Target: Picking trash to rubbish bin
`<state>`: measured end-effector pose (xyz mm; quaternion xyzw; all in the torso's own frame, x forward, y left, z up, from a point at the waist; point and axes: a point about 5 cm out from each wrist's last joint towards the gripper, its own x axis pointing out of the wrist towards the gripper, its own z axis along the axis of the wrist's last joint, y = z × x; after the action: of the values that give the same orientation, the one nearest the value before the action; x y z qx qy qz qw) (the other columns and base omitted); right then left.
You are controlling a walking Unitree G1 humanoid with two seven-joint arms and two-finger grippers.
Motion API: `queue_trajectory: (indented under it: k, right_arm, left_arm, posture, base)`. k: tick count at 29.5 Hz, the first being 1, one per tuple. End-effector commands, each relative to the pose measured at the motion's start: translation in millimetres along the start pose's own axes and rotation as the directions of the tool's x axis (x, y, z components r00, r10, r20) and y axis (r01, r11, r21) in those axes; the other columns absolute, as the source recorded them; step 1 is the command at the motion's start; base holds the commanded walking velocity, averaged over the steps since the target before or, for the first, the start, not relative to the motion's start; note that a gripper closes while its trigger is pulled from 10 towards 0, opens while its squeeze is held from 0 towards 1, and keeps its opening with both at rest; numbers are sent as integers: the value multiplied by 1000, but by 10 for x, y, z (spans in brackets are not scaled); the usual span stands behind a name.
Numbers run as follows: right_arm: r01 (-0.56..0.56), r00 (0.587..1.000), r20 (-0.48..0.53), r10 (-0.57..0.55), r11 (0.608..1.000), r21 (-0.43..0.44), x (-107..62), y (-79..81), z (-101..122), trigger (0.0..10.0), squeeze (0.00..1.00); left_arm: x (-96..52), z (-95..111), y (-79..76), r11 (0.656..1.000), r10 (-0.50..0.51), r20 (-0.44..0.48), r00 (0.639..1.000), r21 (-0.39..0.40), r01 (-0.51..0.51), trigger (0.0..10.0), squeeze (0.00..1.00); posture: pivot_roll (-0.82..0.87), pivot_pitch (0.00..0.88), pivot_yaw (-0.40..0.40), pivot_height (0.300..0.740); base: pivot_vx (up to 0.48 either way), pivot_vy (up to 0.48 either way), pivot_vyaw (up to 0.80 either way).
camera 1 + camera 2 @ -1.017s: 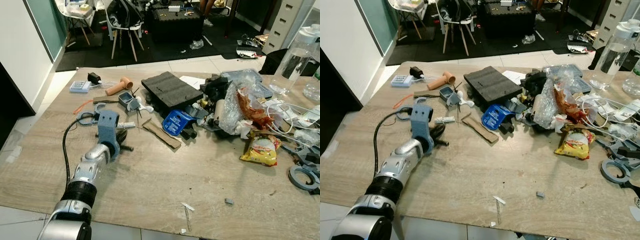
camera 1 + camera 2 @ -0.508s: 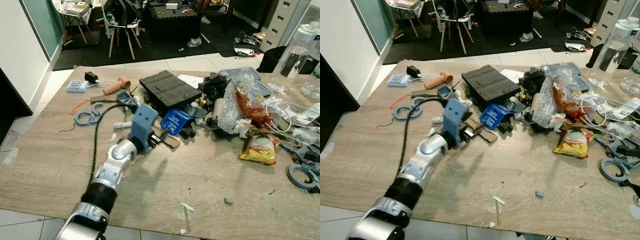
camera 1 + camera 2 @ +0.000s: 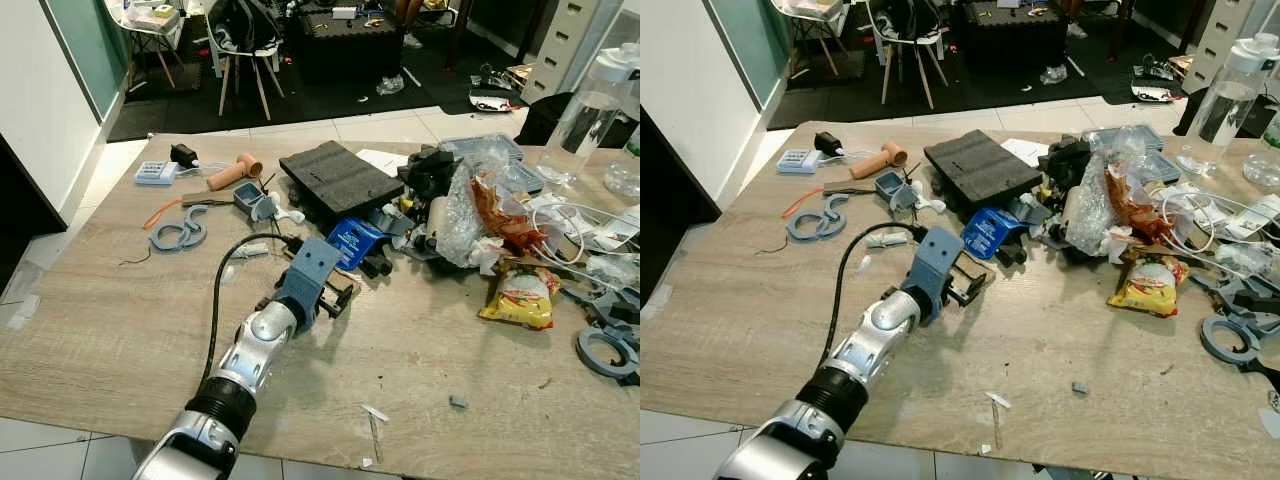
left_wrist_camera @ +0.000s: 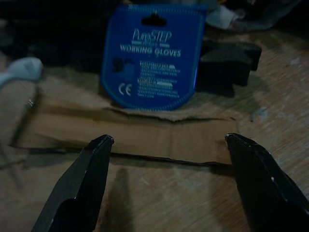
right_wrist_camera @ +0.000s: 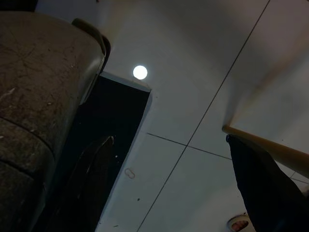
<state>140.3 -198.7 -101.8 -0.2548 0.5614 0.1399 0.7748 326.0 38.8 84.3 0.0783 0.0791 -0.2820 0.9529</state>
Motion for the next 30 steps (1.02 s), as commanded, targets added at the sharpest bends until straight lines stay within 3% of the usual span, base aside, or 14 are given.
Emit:
queue_trajectory:
  k: [1, 7, 12, 15, 20, 21, 23, 25, 30]
  right_arm:
    - [-48, 999, 7, 48, 999, -7, 7, 146, 44, 10000, 0]
    - [-45, 999, 4, 45, 999, -10, 6, 135, 28, 10000, 0]
    - [-46, 999, 1, 46, 999, -9, 6, 142, 5, 10000, 0]
    - [-47, 999, -1, 47, 999, -9, 6, 152, -3, 10000, 0]
    - [-50, 999, -1, 50, 999, -11, 7, 177, 10, 10000, 0]
    - [-52, 999, 0, 52, 999, -15, 8, 190, 22, 10000, 0]
    - [-53, 999, 0, 53, 998, -17, 8, 195, 24, 10000, 0]
    - [-55, 998, 0, 55, 998, -26, 8, 205, 26, 10000, 0]
    - [-58, 998, -2, 58, 998, -36, 8, 206, 20, 10000, 0]
  left_arm:
    - [31, -2, -22, 999, 10, -15, 1000, -32, -10, 10000, 0]
    - [56, -21, -42, 1000, 28, -38, 999, -6, -28, 10000, 0]
    - [27, -110, 23, 995, 58, -84, 995, 81, -51, 10000, 0]
    - [-19, -178, 134, 986, 86, -113, 990, 154, -68, 10000, 0]
    - [-130, -294, 372, 973, 145, -165, 976, 204, -110, 10000, 0]
    - [-211, -364, 518, 966, 170, -203, 964, 226, -123, 10000, 0]
    - [-246, -393, 568, 964, 174, -219, 960, 235, -121, 10000, 0]
    - [-377, -501, 697, 962, 134, -293, 947, 268, -53, 10000, 0]
    - [-535, -645, 731, 956, 33, -405, 914, 280, 89, 10000, 0]
  posture:
    - [-29, 22, 67, 740]
    - [-28, 24, 65, 740]
    - [-32, 26, 68, 740]
    - [-34, 26, 67, 740]
    - [-33, 25, 65, 740]
    - [-33, 25, 65, 740]
    - [-27, 25, 61, 740]
    - [-23, 26, 59, 740]
    - [-12, 28, 55, 740]
  base:
    - [0, 0, 0]
    - [0, 0, 0]
    - [0, 0, 0]
    - [0, 0, 0]
    - [0, 0, 0]
    - [0, 0, 0]
    - [0, 0, 0]
    - [0, 0, 0]
    - [0, 0, 0]
